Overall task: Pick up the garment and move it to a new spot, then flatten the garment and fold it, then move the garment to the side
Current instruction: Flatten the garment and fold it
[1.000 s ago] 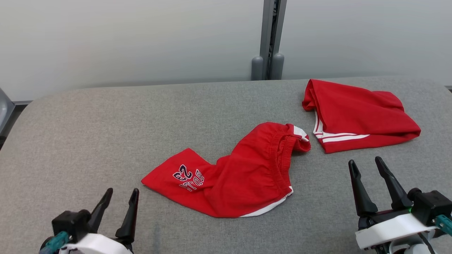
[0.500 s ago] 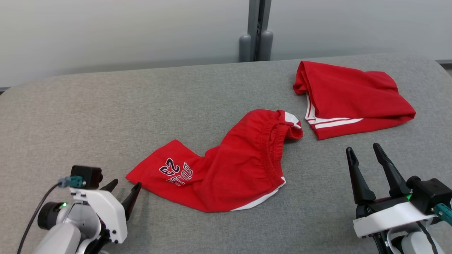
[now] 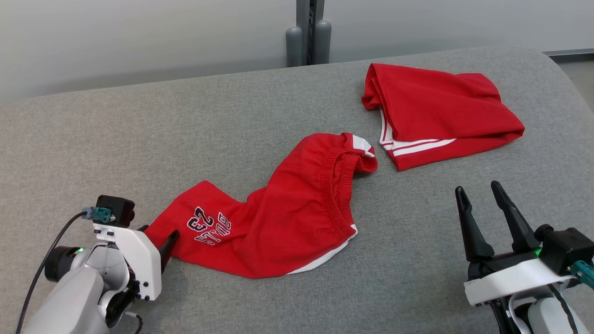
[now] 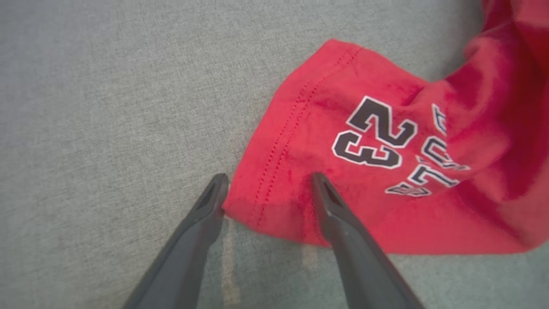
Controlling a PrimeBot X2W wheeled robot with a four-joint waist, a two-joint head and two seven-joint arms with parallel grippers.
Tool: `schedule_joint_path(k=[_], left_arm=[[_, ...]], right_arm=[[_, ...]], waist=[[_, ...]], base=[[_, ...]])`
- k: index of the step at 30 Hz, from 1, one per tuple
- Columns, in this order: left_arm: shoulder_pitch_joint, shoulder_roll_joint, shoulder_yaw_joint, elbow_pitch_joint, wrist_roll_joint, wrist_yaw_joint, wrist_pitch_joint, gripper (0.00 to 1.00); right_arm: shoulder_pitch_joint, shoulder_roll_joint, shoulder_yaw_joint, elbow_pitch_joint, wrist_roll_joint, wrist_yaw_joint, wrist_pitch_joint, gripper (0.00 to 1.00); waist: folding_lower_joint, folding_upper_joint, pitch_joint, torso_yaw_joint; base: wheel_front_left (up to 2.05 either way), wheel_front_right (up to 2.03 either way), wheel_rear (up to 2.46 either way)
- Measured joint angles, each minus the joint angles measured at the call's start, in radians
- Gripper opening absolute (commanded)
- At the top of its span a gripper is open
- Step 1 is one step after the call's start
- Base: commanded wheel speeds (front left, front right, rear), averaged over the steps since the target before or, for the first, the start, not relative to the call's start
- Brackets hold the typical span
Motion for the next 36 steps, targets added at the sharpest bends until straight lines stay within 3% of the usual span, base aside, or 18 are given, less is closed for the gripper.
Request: schedule_joint_path(k=[1, 2, 4, 5, 14, 21, 30, 31, 33, 36], left_arm=[[-0.005, 0.000, -0.007, 0.006, -0.003, -0.001, -0.001, 1.00], [-0.008, -0.001, -0.015, 0.012, -0.009, -0.001, -0.001, 0.83], [-0.015, -0.001, -0.029, 0.026, -0.018, -0.001, 0.001, 0.38], [-0.020, 0.000, -0.036, 0.029, -0.021, -0.003, 0.000, 0.00], [-0.014, 0.005, -0.082, -0.005, -0.085, -0.004, -0.012, 0.00], [0.098, 0.021, -0.030, -0.132, -0.186, 0.009, 0.003, 0.00], [0.300, 0.002, 0.084, -0.413, -0.355, 0.146, 0.047, 0.00], [0.300, 0.002, 0.084, -0.413, -0.355, 0.146, 0.047, 0.00], [0.356, -0.003, 0.117, -0.488, -0.395, 0.196, 0.050, 0.00], [0.396, -0.015, 0.144, -0.559, -0.432, 0.225, 0.049, 0.00]], right_arm=[[-0.001, 0.000, 0.000, 0.000, 0.000, 0.000, 0.000, 1.00], [-0.001, 0.000, 0.000, 0.001, 0.000, 0.000, 0.000, 1.00], [-0.001, 0.000, -0.001, 0.004, 0.000, 0.000, 0.000, 1.00], [-0.001, 0.001, -0.002, 0.006, -0.002, 0.000, 0.000, 1.00], [0.009, 0.006, 0.003, 0.016, -0.003, 0.000, 0.000, 1.00], [0.032, 0.012, 0.000, 0.027, 0.003, 0.000, 0.000, 1.00], [0.045, 0.018, -0.011, 0.024, 0.006, 0.000, 0.000, 1.00], [0.045, 0.018, -0.011, 0.024, 0.006, 0.000, 0.000, 1.00], [0.044, 0.020, -0.012, 0.023, 0.006, 0.000, 0.000, 1.00], [0.040, 0.019, -0.018, 0.024, 0.007, 0.000, 0.000, 1.00]], waist=[[0.0000, 0.0001, 0.000, -0.001], [0.0000, 0.0001, 0.000, -0.001], [0.0000, 0.0000, -0.002, 0.000], [0.0000, 0.0000, -0.004, 0.001], [-0.0001, 0.0001, -0.033, 0.034], [0.0000, 0.0000, -0.067, 0.075], [0.0000, 0.0001, -0.078, 0.132], [0.0000, 0.0001, -0.078, 0.132], [0.0000, 0.0001, -0.068, 0.137], [0.0000, 0.0001, -0.059, 0.136]], base=[[0.00, 0.00, 0.00], [0.00, 0.00, 0.00], [0.00, 0.00, 0.00], [0.00, 0.00, 0.00], [0.00, 0.00, 0.00], [0.00, 0.00, 0.00], [0.00, 0.00, 0.00], [0.00, 0.00, 0.00], [0.00, 0.00, 0.00], [0.00, 0.00, 0.00]])
